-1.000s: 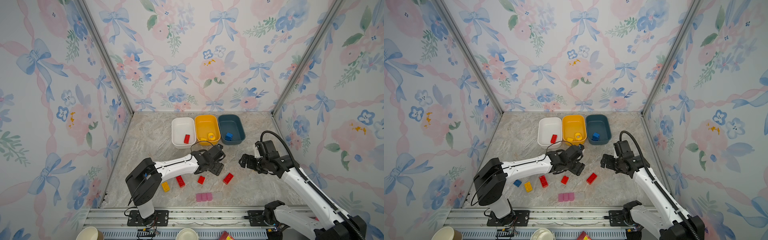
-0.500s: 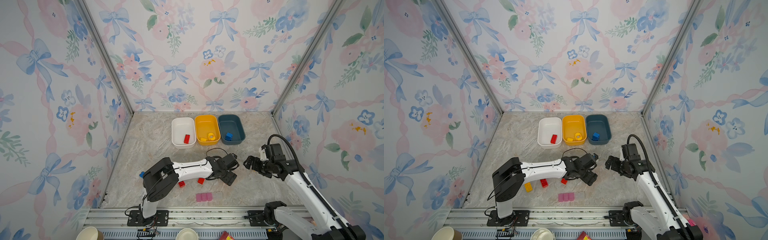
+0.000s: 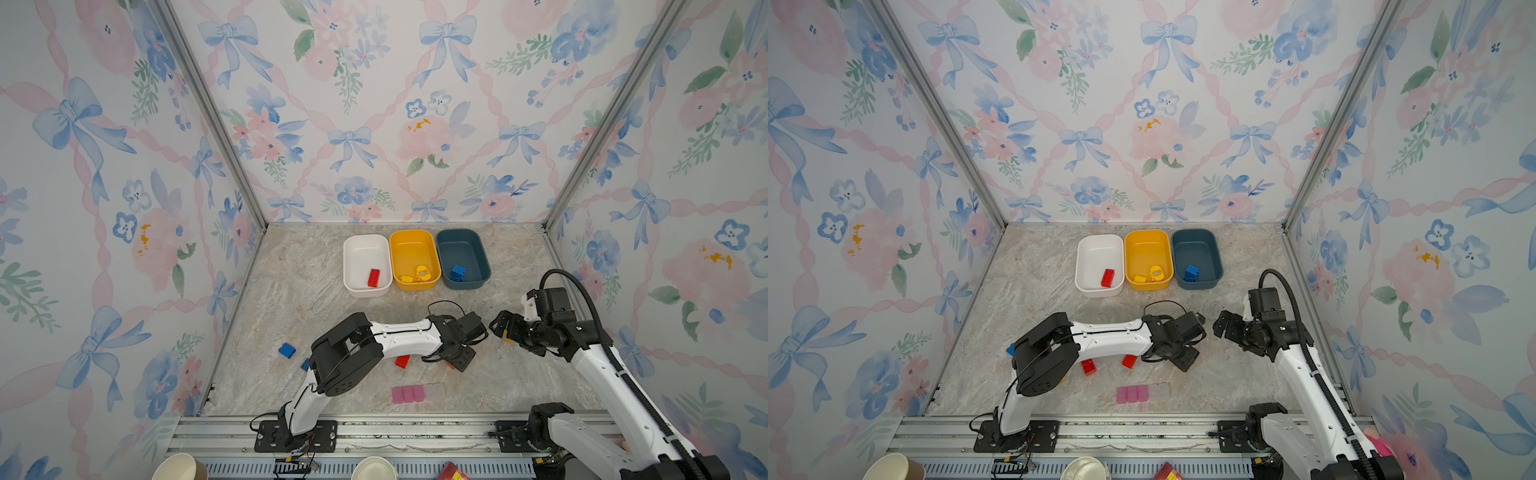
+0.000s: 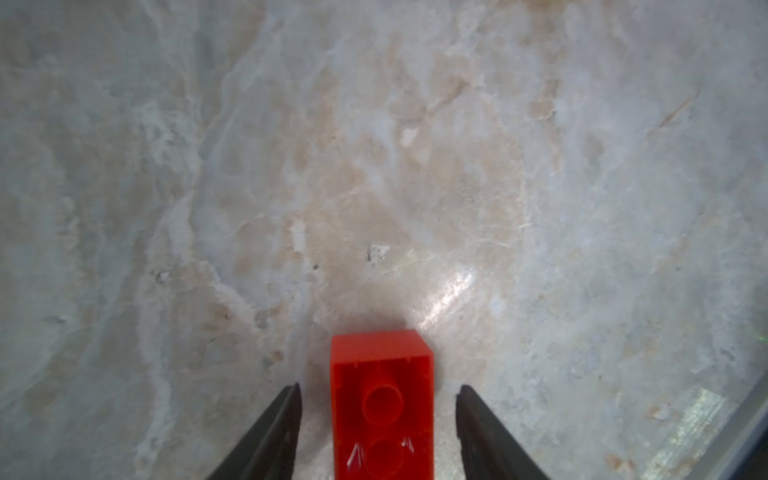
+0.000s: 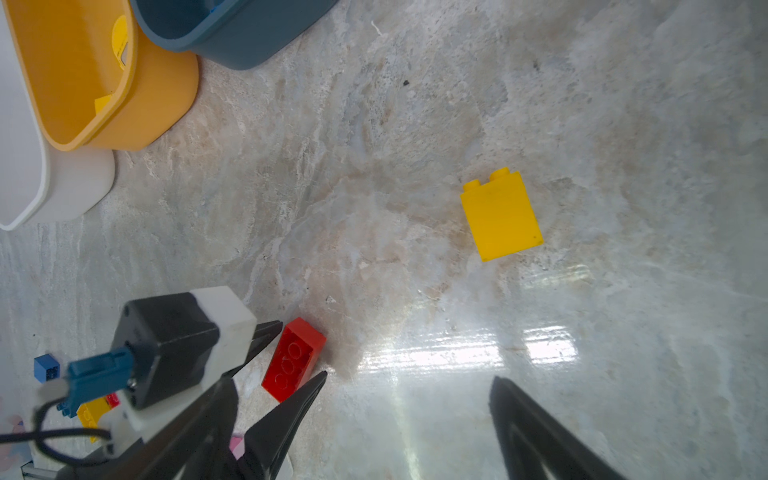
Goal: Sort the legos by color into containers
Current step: 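Lower the left gripper onto the red brick and grasp it, then carry the red brick over the white tub and release it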
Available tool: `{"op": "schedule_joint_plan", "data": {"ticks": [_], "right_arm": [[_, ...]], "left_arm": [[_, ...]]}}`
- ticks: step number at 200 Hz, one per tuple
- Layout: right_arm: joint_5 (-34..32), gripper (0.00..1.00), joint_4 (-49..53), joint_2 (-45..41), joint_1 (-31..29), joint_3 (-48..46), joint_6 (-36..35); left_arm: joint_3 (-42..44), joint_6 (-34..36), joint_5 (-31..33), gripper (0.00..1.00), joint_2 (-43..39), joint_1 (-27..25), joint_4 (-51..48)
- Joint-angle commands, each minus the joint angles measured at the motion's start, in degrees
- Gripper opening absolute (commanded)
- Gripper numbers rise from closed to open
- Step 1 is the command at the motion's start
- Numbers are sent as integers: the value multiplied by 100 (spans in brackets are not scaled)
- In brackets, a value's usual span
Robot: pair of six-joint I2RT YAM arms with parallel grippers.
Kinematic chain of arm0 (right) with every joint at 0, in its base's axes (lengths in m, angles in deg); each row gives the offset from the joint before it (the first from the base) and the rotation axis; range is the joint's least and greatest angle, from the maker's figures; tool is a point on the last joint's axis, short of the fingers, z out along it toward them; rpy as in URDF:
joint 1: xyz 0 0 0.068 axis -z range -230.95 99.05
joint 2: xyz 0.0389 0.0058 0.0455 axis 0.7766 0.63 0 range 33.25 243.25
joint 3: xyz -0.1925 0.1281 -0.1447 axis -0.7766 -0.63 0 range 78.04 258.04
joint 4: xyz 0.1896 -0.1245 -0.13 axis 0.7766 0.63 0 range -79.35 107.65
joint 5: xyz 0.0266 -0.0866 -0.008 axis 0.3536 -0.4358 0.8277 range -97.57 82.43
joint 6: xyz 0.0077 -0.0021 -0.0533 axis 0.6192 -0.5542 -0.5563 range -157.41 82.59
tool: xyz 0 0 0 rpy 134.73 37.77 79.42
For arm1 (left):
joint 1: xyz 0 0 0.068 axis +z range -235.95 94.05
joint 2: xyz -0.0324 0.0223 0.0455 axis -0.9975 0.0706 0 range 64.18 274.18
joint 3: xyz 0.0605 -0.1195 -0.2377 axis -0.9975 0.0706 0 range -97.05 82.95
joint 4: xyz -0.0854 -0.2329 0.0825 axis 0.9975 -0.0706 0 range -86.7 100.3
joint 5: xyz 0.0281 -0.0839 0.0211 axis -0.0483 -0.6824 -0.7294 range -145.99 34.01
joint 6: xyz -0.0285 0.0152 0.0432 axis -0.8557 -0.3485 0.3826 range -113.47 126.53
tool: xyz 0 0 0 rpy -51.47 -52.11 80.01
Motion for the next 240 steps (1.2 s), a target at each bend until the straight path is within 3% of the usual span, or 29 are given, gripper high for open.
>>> {"op": "schedule_joint_plan", "data": {"ticks": [1, 42, 69, 108, 152, 240], "right_arm": [[49, 97, 25, -69, 59, -83, -37], [44, 97, 58, -124, 64, -92, -32], [79, 97, 58, -131, 64, -101, -11], [162, 97, -3, -120, 59, -130, 18], [198, 97, -49, -78, -38, -88, 35], [66, 97, -161, 120, -410, 75, 129]], "left_arm": [[-210, 110, 125, 54, 226, -62, -341], [-180, 76, 306, 31, 145, -73, -368], [-109, 24, 444, 23, -39, -67, -370], [100, -64, 690, 21, -540, 71, -360], [370, -124, 891, 19, -1355, 595, -360], [194, 478, 1235, 20, -1875, 2633, -341]]}}
